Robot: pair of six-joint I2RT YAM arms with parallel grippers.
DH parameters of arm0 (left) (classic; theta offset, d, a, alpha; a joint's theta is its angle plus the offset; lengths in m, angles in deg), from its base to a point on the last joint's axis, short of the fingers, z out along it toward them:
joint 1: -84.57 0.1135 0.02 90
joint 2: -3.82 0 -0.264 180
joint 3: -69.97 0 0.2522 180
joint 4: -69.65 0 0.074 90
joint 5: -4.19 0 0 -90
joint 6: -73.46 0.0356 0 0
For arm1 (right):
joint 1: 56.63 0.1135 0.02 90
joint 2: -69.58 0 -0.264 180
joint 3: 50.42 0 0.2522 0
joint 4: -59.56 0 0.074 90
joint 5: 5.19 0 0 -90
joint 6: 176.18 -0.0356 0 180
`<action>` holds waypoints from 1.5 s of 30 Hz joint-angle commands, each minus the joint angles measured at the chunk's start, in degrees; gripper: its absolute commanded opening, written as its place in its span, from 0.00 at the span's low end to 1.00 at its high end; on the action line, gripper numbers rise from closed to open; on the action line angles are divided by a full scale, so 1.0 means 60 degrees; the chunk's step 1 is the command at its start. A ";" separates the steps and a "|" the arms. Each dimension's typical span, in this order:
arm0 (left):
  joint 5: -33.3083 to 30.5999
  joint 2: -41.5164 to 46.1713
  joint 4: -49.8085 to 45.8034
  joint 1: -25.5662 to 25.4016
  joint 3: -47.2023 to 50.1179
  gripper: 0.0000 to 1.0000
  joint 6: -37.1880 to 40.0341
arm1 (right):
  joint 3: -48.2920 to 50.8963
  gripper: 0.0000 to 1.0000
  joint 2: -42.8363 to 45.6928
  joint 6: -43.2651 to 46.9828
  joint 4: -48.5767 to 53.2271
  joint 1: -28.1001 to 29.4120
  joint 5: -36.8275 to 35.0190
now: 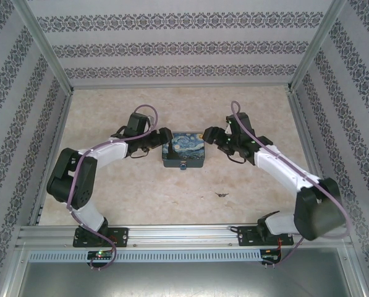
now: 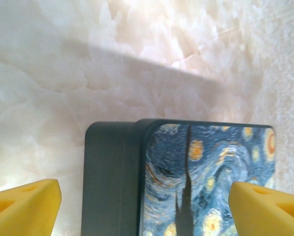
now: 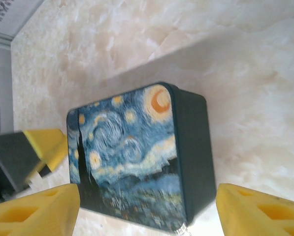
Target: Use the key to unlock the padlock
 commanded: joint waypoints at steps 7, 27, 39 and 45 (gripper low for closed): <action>0.0626 0.1686 -0.0913 0.0121 0.0473 0.90 0.0351 | 0.2066 0.74 0.1991 0.0765 0.2450 0.0414 -0.0769; 0.1064 0.3096 -0.0584 -0.0462 0.1544 0.92 -0.0523 | 0.3841 0.74 0.3253 -0.1228 0.3075 0.2955 -0.1653; 0.0824 0.2965 -0.0353 -0.0704 0.1536 0.92 -0.0738 | 0.4320 0.72 0.3282 -0.1528 0.2676 0.3041 -0.1596; 0.0774 0.2757 -0.0273 -0.0813 0.1500 0.93 -0.0768 | 0.4348 0.72 0.2841 -0.1628 0.2088 0.3089 -0.1420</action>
